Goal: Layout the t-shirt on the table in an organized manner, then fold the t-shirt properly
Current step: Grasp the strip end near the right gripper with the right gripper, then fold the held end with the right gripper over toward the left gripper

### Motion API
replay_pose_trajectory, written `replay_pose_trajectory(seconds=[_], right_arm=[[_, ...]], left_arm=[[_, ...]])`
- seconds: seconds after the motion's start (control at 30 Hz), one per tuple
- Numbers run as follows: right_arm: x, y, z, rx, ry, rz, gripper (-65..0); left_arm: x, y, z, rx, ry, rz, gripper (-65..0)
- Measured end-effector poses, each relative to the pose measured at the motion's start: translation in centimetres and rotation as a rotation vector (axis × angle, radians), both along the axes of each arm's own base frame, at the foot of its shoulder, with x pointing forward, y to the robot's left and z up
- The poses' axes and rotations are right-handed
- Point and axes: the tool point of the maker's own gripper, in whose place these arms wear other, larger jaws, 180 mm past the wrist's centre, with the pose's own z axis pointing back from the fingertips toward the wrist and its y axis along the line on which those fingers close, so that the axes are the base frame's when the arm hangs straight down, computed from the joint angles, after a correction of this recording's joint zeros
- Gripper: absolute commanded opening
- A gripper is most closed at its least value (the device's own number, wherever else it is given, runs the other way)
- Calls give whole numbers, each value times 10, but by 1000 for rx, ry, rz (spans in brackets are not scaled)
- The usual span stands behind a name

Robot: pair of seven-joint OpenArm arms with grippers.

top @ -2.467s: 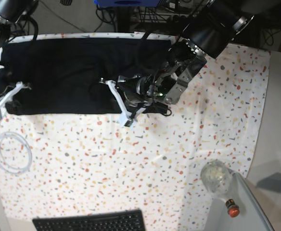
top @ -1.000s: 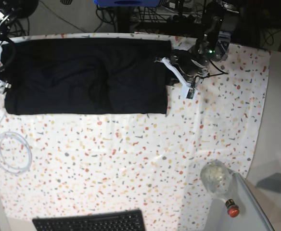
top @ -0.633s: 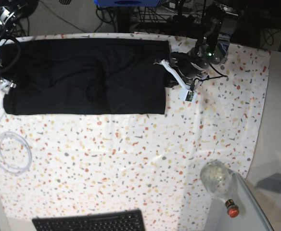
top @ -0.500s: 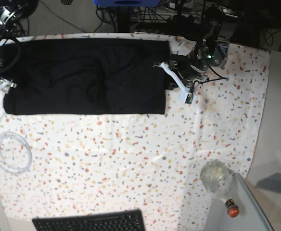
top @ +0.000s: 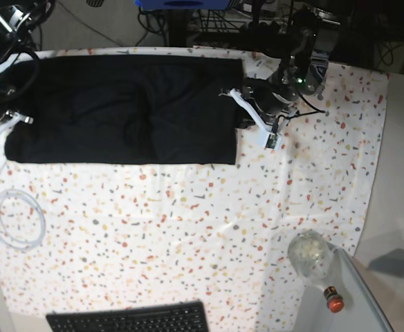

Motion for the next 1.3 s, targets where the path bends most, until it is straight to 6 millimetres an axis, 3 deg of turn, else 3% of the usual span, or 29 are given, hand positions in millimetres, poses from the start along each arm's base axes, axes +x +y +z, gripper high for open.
replay_pose_trajectory(seconds=[0.2, 0.4, 0.57, 0.8, 1.1, 1.3], right_arm=[[14, 18, 34, -165, -100, 163, -650], [8, 61, 59, -236, -177, 302, -650], [17, 95, 86, -272, -272, 423, -650], [4, 151, 88, -214, -296, 536, -650], [-12, 250, 98, -72, -368, 762, -650], [-14, 284, 106, -13, -388, 790, -650]], left_arm=[[-1, -1, 0, -3, 1, -5, -650], [-1, -3, 0, -3, 1, -8, -650], [-1, -4, 0, -5, 2, -8, -650], [-1, -4, 0, -6, 0, -8, -650], [0, -4, 1, -6, -1, -9, -650], [-9, -24, -2, -16, 10, -69, -650]])
